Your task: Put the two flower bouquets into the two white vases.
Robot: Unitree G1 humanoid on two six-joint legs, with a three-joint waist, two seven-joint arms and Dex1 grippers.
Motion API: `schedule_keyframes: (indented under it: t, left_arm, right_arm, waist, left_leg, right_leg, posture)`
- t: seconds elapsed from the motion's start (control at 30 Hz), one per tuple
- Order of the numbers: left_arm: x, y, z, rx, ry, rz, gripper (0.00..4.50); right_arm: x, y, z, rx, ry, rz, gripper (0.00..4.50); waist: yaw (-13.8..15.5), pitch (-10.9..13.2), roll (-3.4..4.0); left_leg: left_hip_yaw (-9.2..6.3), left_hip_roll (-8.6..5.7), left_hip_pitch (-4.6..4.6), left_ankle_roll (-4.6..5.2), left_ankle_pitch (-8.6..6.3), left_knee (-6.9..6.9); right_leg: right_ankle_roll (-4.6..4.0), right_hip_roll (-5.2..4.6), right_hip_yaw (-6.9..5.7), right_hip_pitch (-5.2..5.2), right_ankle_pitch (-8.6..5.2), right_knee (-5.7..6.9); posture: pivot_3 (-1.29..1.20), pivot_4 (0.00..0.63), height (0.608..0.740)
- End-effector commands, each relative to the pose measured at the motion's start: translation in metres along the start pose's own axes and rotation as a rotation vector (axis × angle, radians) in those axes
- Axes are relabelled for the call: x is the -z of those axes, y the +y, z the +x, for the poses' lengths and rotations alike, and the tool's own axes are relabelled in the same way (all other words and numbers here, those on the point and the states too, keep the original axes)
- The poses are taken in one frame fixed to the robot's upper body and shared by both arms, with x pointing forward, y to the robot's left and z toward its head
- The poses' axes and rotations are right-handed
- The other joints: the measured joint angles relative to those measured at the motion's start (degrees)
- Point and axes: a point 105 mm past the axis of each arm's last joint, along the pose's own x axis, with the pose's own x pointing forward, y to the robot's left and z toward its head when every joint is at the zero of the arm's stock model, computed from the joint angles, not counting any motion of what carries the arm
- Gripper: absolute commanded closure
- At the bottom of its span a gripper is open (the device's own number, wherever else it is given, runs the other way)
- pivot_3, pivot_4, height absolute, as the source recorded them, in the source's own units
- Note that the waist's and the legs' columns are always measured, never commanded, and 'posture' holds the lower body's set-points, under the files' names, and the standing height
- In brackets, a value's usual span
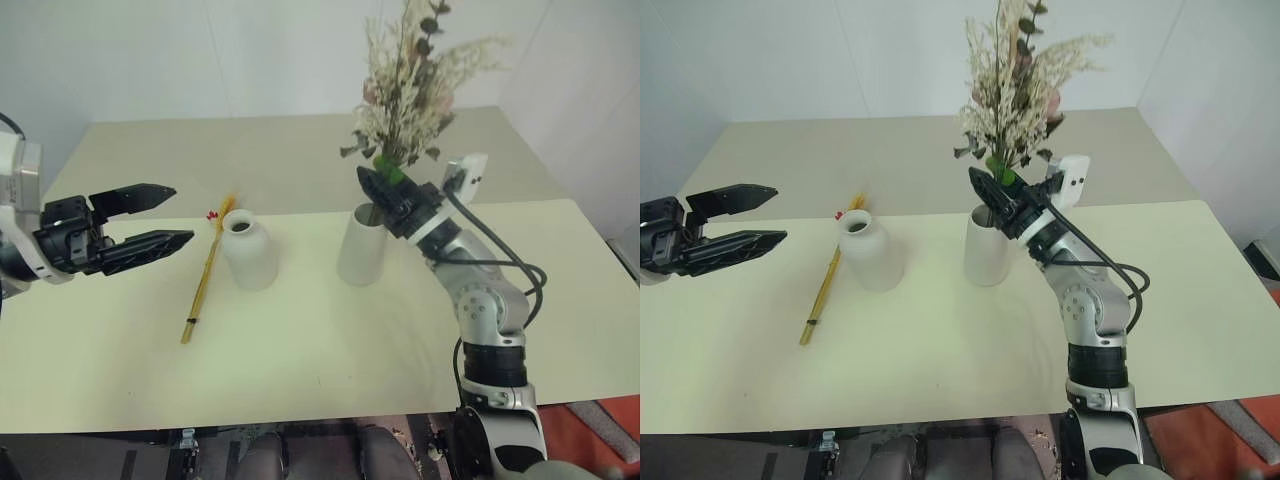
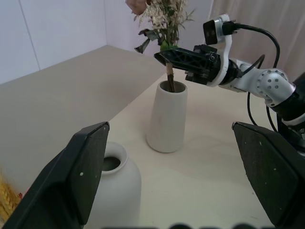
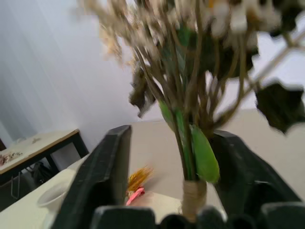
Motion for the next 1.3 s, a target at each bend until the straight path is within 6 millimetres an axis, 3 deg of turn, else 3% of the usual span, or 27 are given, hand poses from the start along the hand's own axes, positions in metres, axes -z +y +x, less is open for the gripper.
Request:
schedule_keyframes:
  t: [0.03,0.07,0.27,0.47,0.57,0.73,1.1,1.23,1.3]
  left_arm:
    - [-0.007,0.001,-0.004,-0.027,0.003,0.032,0.00]
    - [-0.007,0.002,-0.005,-0.037,0.003,0.028,0.00]
    - [0.005,0.013,-0.014,-0.181,0.037,-0.025,0.00]
    - [0.034,0.044,-0.029,-0.492,0.175,-0.057,0.00]
    - [0.052,0.047,-0.038,-0.571,0.289,-0.091,0.00]
    - [0.090,0.056,-0.053,-0.765,0.643,-0.164,0.00]
    - [0.137,0.064,-0.011,-0.777,0.715,-0.313,0.00]
    - [0.153,0.069,-0.009,-0.814,0.763,-0.322,0.83]
    - [0.154,0.072,-0.009,-0.824,0.766,-0.324,1.46]
  right_arm:
    - [-0.021,0.010,-0.015,-0.066,-0.043,-0.059,0.26]
    - [-0.021,0.010,-0.020,-0.078,-0.028,-0.070,0.03]
    - [-0.022,0.012,-0.050,-0.218,0.180,-0.183,0.03]
    - [-0.027,0.018,-0.070,-0.422,0.401,-0.243,0.03]
    - [-0.030,0.017,-0.073,-0.495,0.465,-0.266,0.03]
    - [-0.039,0.014,-0.072,-0.562,0.492,-0.276,0.03]
    - [-0.059,0.008,-0.073,-0.641,0.510,-0.334,0.03]
    - [-0.062,0.008,-0.076,-0.639,0.487,-0.336,0.00]
    - [-0.062,0.008,-0.077,-0.630,0.479,-0.335,0.00]
  waist:
    - [0.0,0.0,0.00]
    - [0.0,0.0,0.00]
    - [0.1,0.0,-0.01]
    - [0.1,0.0,-0.05]
    - [0.0,0.0,-0.05]
    - [0.4,0.1,-0.19]
    - [1.5,0.1,-0.25]
    - [1.7,0.1,-0.28]
    - [1.7,0.1,-0.29]
  left_leg:
    - [0.00,0.00,0.00,0.00,0.00,0.00]
    - [0.00,0.00,0.01,0.00,0.00,0.00]
    - [0.03,0.00,0.02,0.01,0.00,0.00]
    - [0.06,0.05,0.07,0.03,0.01,0.00]
    - [0.08,0.04,0.09,0.03,0.01,0.01]
    - [0.07,0.03,0.06,0.03,0.02,0.04]
    - [0.07,-0.03,-0.08,0.04,0.02,0.12]
    - [0.08,-0.03,-0.02,0.04,0.03,0.19]
    - [0.08,-0.04,-0.08,0.04,0.02,0.22]
  right_leg:
    - [0.00,0.00,0.00,0.00,0.00,-0.01]
    - [0.00,0.00,0.00,0.01,0.00,0.00]
    - [0.00,0.00,0.01,0.03,0.00,-0.05]
    - [0.00,0.03,0.01,0.10,0.00,-0.06]
    - [0.00,0.02,0.03,0.12,0.00,-0.07]
    - [0.00,0.02,0.01,0.13,0.00,-0.06]
    - [-0.01,-0.03,0.00,0.06,0.01,-0.06]
    - [-0.01,-0.04,0.00,0.10,0.01,-0.01]
    - [-0.01,-0.04,0.00,0.08,0.02,-0.01]
  posture:
    - [0.00,0.150,0.740]
    - [0.00,0.150,0.740]
    - [0.00,0.150,0.740]
    - [0.00,0.150,0.740]
    - [0.00,0.150,0.740]
    - [0.00,0.150,0.740]
    - [0.00,0.150,0.740]
    - [0.00,0.150,0.740]
    - [0.00,0.150,0.740]
